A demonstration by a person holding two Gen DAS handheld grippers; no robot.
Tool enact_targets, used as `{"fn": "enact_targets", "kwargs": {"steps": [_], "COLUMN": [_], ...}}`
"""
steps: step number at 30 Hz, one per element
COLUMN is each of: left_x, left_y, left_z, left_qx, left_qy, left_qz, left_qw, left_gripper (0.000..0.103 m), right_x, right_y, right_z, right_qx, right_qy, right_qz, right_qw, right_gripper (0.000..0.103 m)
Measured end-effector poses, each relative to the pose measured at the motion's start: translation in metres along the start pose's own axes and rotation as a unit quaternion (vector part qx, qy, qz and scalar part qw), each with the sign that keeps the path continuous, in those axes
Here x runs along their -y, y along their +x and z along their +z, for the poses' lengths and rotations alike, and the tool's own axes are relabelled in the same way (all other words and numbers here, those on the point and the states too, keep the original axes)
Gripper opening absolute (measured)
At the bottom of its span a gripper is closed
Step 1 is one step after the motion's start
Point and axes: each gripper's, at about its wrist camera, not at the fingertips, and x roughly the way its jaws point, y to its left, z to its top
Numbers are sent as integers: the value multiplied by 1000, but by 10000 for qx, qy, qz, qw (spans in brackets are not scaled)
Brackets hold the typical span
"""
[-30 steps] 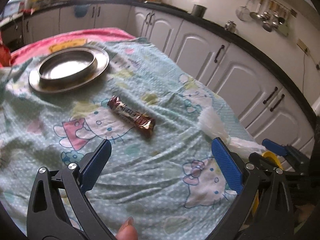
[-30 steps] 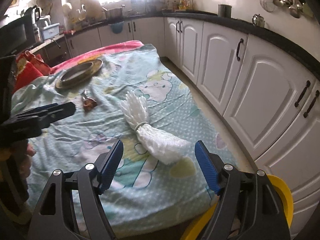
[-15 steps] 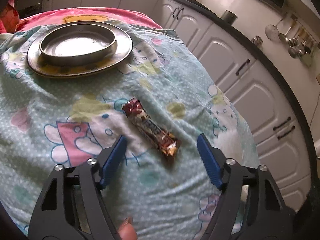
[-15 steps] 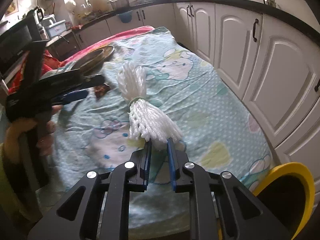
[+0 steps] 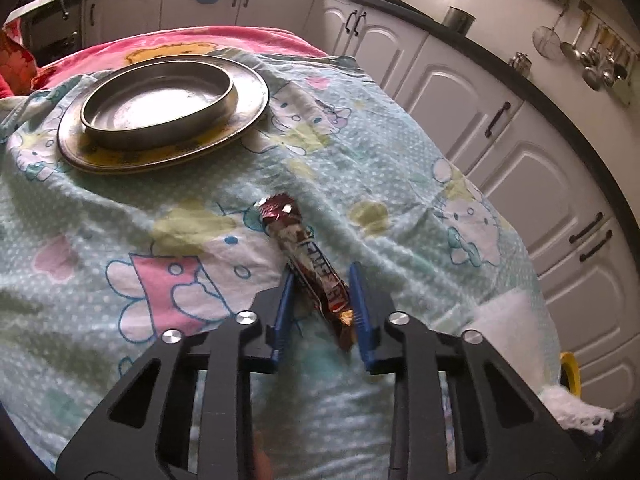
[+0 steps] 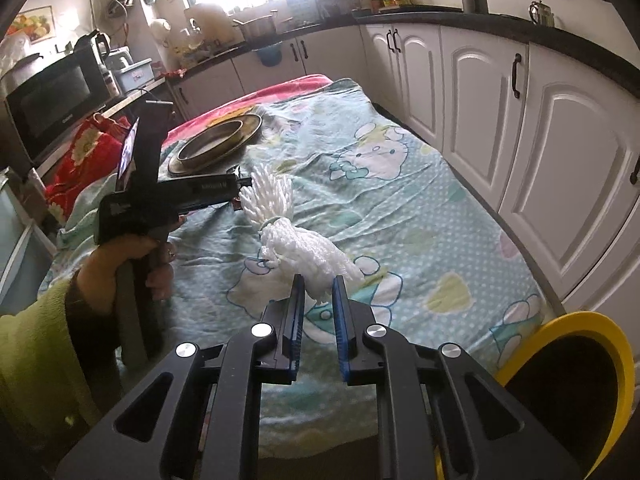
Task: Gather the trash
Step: 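Grasp the chocolate bar wrapper with the left gripper while the right gripper grasps the white bag, then carry the chocolate wrapper and white bag over the bin with both grippers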
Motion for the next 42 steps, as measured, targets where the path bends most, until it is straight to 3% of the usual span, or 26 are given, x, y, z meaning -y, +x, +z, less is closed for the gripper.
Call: {"fn": "enact_targets", "kwargs": {"steps": [6, 12, 26, 42], "left_x": [12, 35, 58, 97], "left_y": [-16, -38, -75, -111], "left_z": [-12, -25, -47, -68], "left_qx": [46, 158, 239, 268], "left_qy": [211, 595, 890, 1365], "left_qz": [-286, -535, -1042, -1626], "left_qw": [9994, 9967, 9903, 9768], "left_gripper": [10, 9, 9, 9], "right_x": [4, 10, 23, 37], "right_y": [-18, -40, -74, -111], "right_z": [-5, -8, -18, -33], "right_qx": [125, 296, 558, 904], "right_qy": [103, 232, 446, 724], "right_qz": [-76, -161, -307, -516], "right_qw": [9998, 9992, 9970, 9919], "right_gripper": [13, 13, 13, 13]}}
